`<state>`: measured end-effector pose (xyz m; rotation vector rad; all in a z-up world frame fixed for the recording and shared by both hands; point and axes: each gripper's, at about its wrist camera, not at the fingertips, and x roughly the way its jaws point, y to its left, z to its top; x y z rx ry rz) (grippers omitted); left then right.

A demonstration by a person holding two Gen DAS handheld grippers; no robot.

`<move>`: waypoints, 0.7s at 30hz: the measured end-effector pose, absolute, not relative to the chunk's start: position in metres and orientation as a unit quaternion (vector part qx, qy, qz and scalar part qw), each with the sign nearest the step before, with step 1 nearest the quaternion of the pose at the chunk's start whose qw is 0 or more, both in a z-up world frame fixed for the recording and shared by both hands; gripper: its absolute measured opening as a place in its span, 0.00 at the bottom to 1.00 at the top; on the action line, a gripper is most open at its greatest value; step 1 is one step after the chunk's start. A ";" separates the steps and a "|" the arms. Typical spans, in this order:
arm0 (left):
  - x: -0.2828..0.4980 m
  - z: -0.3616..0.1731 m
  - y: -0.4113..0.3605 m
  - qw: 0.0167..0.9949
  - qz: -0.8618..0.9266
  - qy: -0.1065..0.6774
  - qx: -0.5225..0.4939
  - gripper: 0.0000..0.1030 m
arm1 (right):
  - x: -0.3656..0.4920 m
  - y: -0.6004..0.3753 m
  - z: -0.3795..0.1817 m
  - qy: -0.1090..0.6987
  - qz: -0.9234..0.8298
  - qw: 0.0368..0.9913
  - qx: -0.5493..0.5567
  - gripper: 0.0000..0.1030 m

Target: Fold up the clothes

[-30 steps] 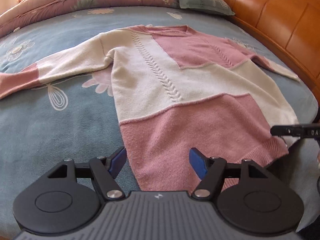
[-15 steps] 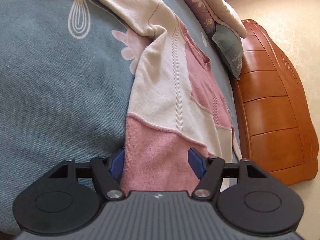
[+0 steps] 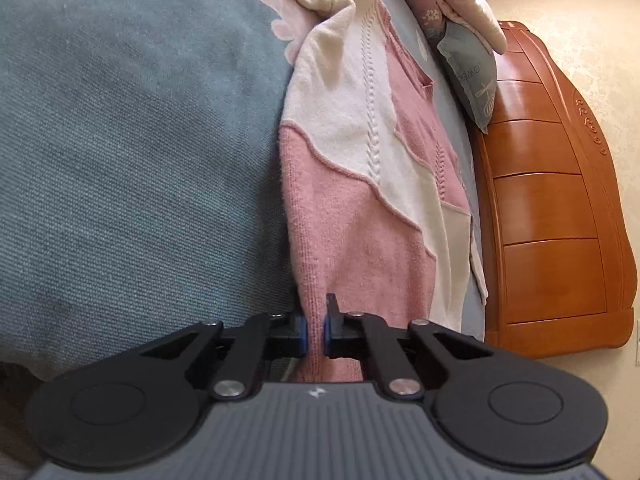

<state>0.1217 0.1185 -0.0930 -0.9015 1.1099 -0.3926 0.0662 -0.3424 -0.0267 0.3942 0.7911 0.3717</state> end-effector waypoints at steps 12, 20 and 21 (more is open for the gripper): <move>0.123 -0.024 0.132 0.817 -0.139 0.500 -0.251 0.18 | 0.093 -0.369 -0.012 0.368 0.148 0.906 0.148 0.61; 0.188 -0.003 0.029 0.858 -0.210 0.456 -0.109 0.38 | 0.151 -0.410 -0.009 0.353 0.147 0.894 0.234 0.70; 0.196 -0.006 0.015 0.861 -0.213 0.453 -0.092 0.39 | 0.160 -0.417 -0.010 0.353 0.147 0.892 0.243 0.70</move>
